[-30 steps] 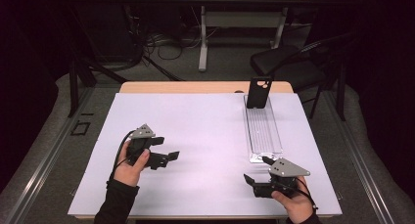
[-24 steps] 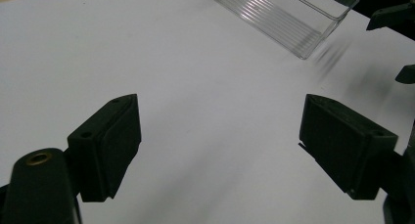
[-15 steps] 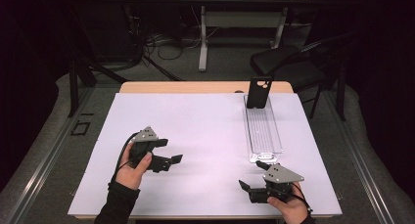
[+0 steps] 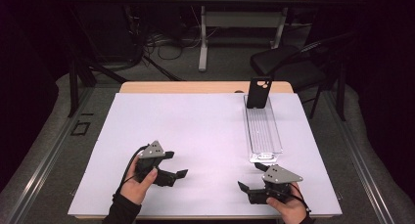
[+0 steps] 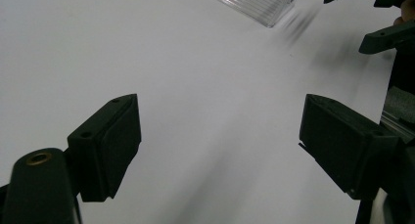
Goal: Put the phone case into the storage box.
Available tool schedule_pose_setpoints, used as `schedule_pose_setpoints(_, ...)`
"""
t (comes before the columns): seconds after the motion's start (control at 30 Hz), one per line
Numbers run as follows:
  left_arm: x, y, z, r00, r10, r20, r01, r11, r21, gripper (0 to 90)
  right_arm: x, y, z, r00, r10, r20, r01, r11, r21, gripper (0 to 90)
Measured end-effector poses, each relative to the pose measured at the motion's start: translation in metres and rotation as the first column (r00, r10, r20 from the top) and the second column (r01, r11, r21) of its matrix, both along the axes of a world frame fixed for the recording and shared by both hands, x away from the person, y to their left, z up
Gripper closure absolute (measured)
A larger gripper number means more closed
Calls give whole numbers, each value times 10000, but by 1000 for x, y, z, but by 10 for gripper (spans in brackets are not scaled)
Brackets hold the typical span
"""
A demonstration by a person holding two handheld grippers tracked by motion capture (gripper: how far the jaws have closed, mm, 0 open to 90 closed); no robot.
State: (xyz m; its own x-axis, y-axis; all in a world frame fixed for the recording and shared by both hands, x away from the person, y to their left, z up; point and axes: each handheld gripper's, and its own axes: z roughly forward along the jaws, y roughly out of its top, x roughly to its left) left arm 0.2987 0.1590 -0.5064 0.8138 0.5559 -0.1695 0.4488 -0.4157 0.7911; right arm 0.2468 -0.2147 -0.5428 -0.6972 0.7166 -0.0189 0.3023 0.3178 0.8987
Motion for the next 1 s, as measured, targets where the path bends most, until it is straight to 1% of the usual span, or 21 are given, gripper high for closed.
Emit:
schedule_pose_setpoints(0.1, -5, -1, -5, 9999, -87, 75, 87, 9999, -82, 162, 0, -1, 0, 10000, -25, 29, 25, 10000, 3, 141)
schedule_pose_setpoints(0.17, -7, -1, -7, 9998, -164, 149, 165, 9999, -21, 162, 0, -2, -1, 10000, -32, 40, 32, 10000, -30, 141)
schedule_pose_setpoints(0.3, -11, -1, -10, 9995, -109, 296, 110, 9999, -44, 162, 0, -1, -2, 10000, -55, 23, 55, 10000, -28, 141)
schedule_pose_setpoints(0.33, -11, 0, -12, 9995, -102, 283, 106, 9999, -123, 162, 0, -1, -2, 10000, -51, 25, 51, 10000, -51, 141)
schedule_pose_setpoints(0.4, -12, 0, -13, 9996, -66, 283, 70, 9999, -126, 162, 1, -1, -3, 10000, -43, 39, 43, 10000, -48, 141)
schedule_pose_setpoints(0.47, -12, 0, -16, 9997, -88, 244, 93, 9997, -217, 162, 1, -1, -4, 10000, -20, 47, 21, 10000, -61, 141)
schedule_pose_setpoints(0.53, -13, 0, -18, 9996, -61, 288, 67, 9998, -201, 162, 1, -1, -5, 10000, -38, 57, 39, 9999, -111, 142)
schedule_pose_setpoints(0.6, -13, 0, -20, 9997, -50, 247, 55, 9998, -214, 162, 1, -1, -6, 10000, -55, 76, 56, 9999, -138, 142)
schedule_pose_setpoints(0.73, -13, -1, -23, 9995, -132, 272, 139, 9996, -236, 162, 2, -1, -8, 10000, -64, 68, 65, 9999, -159, 142)
schedule_pose_setpoints(0.83, -14, -3, -25, 9995, -108, 308, 114, 9998, -187, 162, 3, -1, -8, 10000, -43, 69, 44, 9999, -155, 142)
schedule_pose_setpoints(1.0, -14, -3, -27, 9995, -74, 310, 82, 9997, -245, 162, 2, -2, -8, 10000, -33, 55, 34, 10000, -74, 142)
